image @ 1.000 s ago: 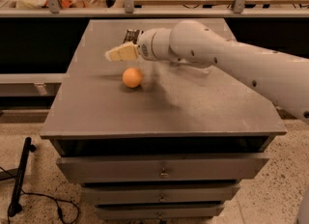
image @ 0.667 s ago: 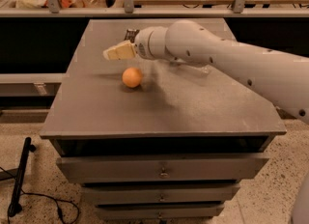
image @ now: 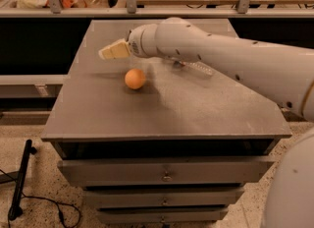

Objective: Pick rxbar chocolate

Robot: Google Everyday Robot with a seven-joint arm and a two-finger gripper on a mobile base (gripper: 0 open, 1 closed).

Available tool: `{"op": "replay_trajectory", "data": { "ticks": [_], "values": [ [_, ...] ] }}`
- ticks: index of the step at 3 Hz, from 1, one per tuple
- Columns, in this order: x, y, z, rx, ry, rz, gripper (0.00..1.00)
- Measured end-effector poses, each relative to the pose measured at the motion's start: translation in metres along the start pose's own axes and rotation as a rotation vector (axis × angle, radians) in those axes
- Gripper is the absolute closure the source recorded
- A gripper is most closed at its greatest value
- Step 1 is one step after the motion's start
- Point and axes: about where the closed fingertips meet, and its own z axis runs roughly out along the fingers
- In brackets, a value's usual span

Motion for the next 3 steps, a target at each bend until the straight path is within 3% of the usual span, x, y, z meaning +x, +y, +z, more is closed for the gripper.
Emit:
{"op": "replay_trajectory", "data": {
  "ticks": [1, 3],
  "values": [
    [0.0115, -0.0103, 0.0106, 0.034, 0.036, 0.060, 0.00],
    [0.0207, -0.0183, 0.0179, 0.069, -0.003, 0.115, 0.00]
  ]
}}
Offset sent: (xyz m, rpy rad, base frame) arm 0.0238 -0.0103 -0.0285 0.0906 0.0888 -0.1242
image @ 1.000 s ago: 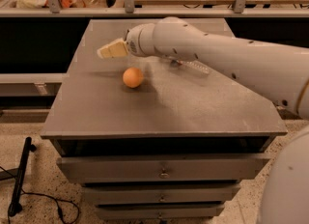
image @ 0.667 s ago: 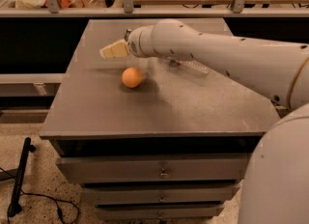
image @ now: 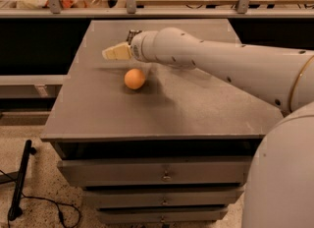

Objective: Pick rxbar chocolate

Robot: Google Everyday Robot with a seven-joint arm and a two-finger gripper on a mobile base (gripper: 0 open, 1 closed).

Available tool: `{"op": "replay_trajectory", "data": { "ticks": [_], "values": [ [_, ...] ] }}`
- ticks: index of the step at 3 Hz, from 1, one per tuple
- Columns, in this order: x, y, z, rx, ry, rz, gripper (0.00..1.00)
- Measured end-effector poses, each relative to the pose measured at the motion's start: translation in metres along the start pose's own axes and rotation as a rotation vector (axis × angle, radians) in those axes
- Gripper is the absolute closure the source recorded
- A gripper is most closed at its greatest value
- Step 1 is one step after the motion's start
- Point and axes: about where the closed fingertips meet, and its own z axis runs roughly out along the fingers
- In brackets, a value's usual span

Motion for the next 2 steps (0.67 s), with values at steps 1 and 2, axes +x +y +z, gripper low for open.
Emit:
{"op": "replay_trajectory", "data": {
  "ticks": [1, 2],
  "values": [
    [0.0020, -0.0040, 0.0016, 0.040, -0.036, -0.006, 0.00],
    [0.0055, -0.0044, 0.0049, 0.072, -0.033, 0.011, 0.00]
  ]
}}
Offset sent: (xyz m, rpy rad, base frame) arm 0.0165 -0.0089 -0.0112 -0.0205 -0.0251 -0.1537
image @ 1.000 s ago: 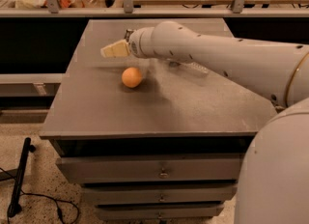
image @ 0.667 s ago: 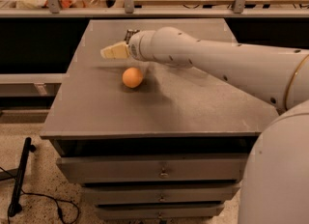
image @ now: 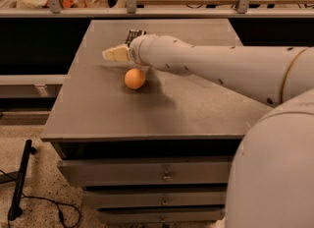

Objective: Pick rxbar chocolate

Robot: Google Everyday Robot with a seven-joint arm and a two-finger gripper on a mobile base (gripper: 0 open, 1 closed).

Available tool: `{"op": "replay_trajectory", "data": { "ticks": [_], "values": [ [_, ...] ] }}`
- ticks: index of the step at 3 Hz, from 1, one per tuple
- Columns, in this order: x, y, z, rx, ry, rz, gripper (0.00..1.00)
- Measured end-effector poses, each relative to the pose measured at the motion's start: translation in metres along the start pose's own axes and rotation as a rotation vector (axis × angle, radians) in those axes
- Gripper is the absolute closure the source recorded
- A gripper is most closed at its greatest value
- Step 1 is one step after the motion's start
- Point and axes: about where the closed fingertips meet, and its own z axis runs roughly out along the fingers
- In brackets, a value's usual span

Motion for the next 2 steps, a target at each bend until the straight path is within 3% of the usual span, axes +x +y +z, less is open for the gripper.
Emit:
{"op": "replay_trajectory", "data": {
  "ticks": [2],
  "values": [
    [-0.0028, -0.0177, 0.0167, 0.070, 0.030, 0.022, 0.00]
  ]
}}
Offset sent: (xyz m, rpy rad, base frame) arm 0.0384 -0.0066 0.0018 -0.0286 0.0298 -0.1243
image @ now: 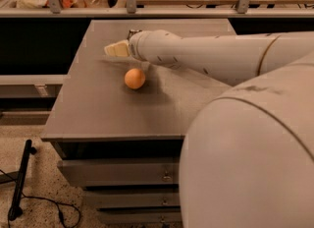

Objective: Pick rxbar chocolate

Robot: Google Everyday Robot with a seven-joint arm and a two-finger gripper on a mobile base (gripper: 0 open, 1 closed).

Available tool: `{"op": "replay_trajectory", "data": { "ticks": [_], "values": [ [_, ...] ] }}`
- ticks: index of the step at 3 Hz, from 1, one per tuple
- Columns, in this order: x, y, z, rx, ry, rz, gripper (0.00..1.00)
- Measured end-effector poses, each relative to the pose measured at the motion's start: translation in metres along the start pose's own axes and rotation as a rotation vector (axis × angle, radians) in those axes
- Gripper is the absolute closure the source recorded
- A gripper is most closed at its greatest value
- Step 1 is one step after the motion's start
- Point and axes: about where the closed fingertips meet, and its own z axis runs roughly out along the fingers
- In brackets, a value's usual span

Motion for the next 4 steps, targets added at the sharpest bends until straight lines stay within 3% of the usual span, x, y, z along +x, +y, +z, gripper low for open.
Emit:
{"op": "replay_trajectory", "data": {
  "ticks": [1, 2, 4],
  "values": [
    [-0.0046, -0.0045, 0.0072, 0.020, 0.000, 0.003, 0.06],
    [-0.0061, -0.0040, 0.0105, 0.026, -0.005, -0.008, 0.23],
    [0.0008, 0.0011, 0.0118, 0.027, 0.003, -0.027, 0.70]
  ]
}}
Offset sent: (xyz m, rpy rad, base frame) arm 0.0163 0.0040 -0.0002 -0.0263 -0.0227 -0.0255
